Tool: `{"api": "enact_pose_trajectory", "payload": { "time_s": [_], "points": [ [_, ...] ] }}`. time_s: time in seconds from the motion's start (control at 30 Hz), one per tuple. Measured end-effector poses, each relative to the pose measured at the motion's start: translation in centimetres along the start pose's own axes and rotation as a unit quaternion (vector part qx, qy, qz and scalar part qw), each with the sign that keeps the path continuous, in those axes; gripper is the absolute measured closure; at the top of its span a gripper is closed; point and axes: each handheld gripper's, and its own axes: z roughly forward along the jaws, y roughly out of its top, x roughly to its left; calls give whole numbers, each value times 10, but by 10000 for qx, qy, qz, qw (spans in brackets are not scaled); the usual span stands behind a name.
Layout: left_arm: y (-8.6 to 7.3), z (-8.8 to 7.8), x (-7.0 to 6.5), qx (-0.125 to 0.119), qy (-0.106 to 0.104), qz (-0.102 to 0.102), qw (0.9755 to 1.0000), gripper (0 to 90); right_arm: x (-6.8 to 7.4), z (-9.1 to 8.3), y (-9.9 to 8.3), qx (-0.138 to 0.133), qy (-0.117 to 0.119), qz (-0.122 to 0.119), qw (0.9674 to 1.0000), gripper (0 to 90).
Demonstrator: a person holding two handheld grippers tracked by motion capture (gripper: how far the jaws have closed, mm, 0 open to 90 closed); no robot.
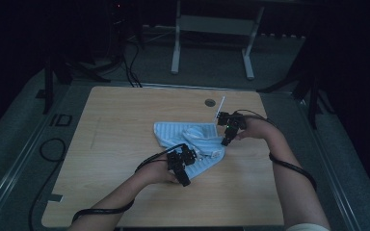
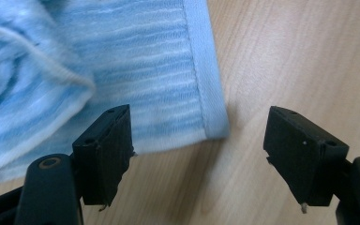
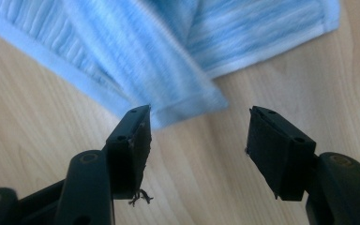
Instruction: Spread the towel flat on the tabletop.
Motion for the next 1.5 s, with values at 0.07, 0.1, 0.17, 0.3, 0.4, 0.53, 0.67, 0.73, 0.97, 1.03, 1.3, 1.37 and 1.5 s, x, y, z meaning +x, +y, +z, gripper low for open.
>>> {"api": "enact_pose_trajectory", "payload": {
  "time_s": [0.07,0.1,0.17,0.3,0.4,0.53,0.67,0.73,0.97,1.03,1.3,1.37,1.5],
  "points": [
    [2,5,0,56,3,18,10000,246,-1,1,3,-22,28,-34,10000,409],
    [3,7,0,83,5,20,10000,246,-2,2,5,1,22,-59,10000,410],
    [5,11,0,117,9,-3,9999,247,-3,5,10,55,57,-102,9999,437],
    [7,15,0,220,27,95,9997,322,-2,10,15,117,135,-184,9997,491],
    [8,15,1,241,157,158,9995,393,1,14,17,314,138,-289,9990,655],
    [5,12,3,92,217,107,9997,562,10,13,18,393,-23,-448,9982,844],
    [0,8,7,-7,341,112,9994,799,22,5,13,267,-262,-571,9977,850],
    [-3,1,9,-111,397,67,9991,836,26,1,10,149,-289,-547,9980,853],
    [-18,-21,12,-143,660,72,9977,842,55,-10,-21,11,-436,-418,9982,853],
    [-27,-25,9,-87,672,137,9976,841,68,-12,-36,-126,-447,-423,9980,853],
    [-54,-23,-4,-143,432,61,9989,839,131,9,-87,-433,-416,-388,9974,851],
    [-60,-22,-11,-132,288,52,9995,835,143,15,-93,-493,-319,-301,9978,850],
    [-70,-17,-24,-67,106,91,9999,803,171,28,-104,-416,-180,-329,9984,823]
  ]
}}
